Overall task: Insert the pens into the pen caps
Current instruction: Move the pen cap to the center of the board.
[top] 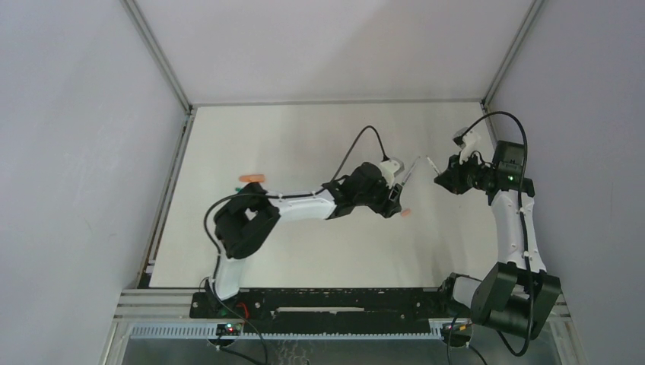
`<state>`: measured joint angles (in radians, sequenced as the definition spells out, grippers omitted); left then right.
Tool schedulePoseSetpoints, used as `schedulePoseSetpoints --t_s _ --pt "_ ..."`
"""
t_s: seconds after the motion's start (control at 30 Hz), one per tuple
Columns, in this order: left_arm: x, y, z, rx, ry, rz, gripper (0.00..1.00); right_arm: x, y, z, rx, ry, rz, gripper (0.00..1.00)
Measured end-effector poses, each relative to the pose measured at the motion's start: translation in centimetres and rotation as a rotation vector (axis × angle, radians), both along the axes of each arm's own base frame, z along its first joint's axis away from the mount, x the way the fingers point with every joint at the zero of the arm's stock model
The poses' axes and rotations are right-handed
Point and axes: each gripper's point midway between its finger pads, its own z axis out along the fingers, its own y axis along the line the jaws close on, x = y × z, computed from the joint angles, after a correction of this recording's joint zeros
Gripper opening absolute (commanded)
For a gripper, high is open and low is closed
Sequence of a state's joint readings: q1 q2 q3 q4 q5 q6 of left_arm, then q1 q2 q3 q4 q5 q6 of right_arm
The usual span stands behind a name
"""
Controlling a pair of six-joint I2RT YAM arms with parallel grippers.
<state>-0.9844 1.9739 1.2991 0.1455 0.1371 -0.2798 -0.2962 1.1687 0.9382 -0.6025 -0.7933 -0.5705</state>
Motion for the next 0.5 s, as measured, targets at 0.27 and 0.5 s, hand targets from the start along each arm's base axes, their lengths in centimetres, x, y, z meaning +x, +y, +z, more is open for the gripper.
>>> schedulePoseSetpoints --t_s 0.27,0.5 --pt "0.8 -3.9 -3.1 0.016 0.089 -0.037 0.49 -0.1 -0.7 0.3 0.029 0.001 -0.020 0.00" --pt "1.0 -5.4 -4.6 0.035 0.132 -0.040 0.40 -0.2 -0.5 0.4 0.039 -0.002 -0.012 0.00"
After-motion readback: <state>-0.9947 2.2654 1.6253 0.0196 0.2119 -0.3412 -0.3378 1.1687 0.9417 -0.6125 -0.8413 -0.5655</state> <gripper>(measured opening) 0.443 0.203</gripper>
